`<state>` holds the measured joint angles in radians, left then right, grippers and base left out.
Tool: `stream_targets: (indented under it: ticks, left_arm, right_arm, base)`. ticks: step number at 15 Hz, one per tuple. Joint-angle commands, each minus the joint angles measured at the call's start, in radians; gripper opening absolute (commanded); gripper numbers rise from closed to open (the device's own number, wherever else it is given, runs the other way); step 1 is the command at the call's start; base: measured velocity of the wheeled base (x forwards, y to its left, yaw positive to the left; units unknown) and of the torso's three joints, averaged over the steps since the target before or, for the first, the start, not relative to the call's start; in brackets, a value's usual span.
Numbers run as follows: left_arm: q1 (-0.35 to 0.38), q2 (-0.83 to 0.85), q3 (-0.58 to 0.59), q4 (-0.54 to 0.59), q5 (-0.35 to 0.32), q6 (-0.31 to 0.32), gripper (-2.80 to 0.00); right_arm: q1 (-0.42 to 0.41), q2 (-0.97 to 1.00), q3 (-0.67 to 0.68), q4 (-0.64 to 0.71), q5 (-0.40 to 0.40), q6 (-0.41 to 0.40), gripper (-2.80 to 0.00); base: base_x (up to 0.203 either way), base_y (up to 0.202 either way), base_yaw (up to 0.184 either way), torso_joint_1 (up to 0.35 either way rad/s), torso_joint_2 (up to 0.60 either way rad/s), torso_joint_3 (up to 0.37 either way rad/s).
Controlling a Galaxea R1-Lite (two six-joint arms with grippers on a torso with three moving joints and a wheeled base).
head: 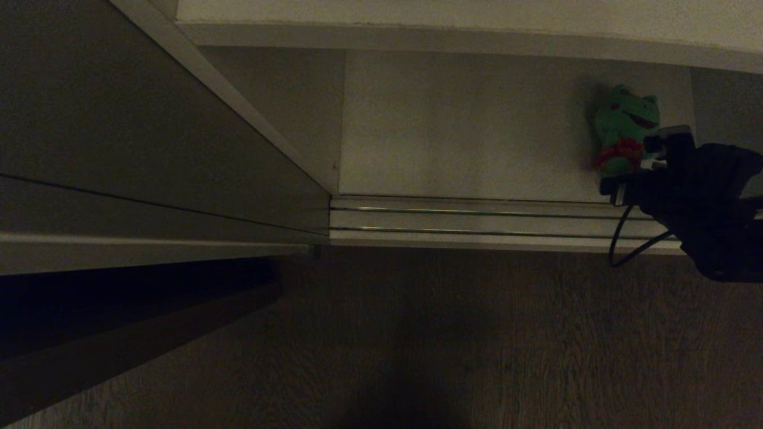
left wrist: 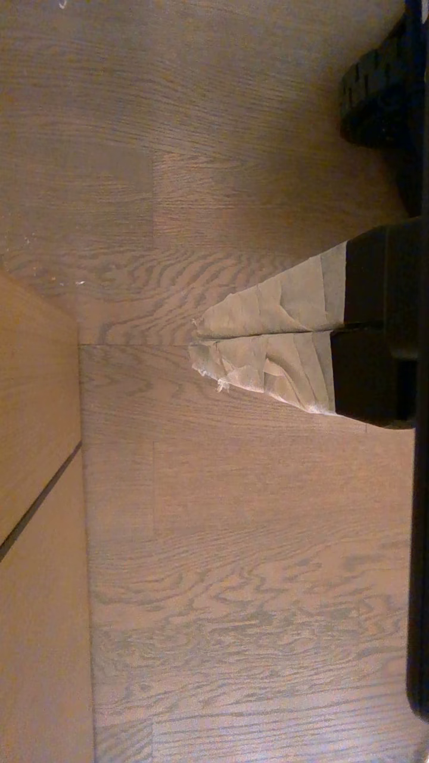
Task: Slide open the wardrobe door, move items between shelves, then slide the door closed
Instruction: Place the green doll on the higher shelf
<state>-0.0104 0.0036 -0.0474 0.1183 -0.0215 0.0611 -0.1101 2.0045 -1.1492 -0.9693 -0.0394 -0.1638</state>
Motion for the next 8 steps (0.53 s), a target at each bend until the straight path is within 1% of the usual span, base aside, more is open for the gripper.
stream_targets:
  ticks: [1,6,8]
  left_arm:
    - [0.000,-0.001,0.000,0.001,0.000,0.000,-2.80]
    - [-0.001,0.001,0.000,0.001,0.000,0.000,-2.80]
    - [0.000,-0.001,0.000,0.001,0.000,0.001,-2.80]
  right_arm:
    - [0.011,-0.124,0.075,-0.008,-0.001,-0.004,0.00]
    - [0.014,-0.315,0.257,-0.003,0.002,-0.005,0.00]
    - [0.015,-0.298,0.264,0.004,0.003,-0.001,0.00]
  base:
    - [0.000,0.000,0.000,0.000,0.00,0.000]
    - [0.000,0.000,0.000,0.000,0.00,0.000]
    - [0.000,0.000,0.000,0.000,0.00,0.000]
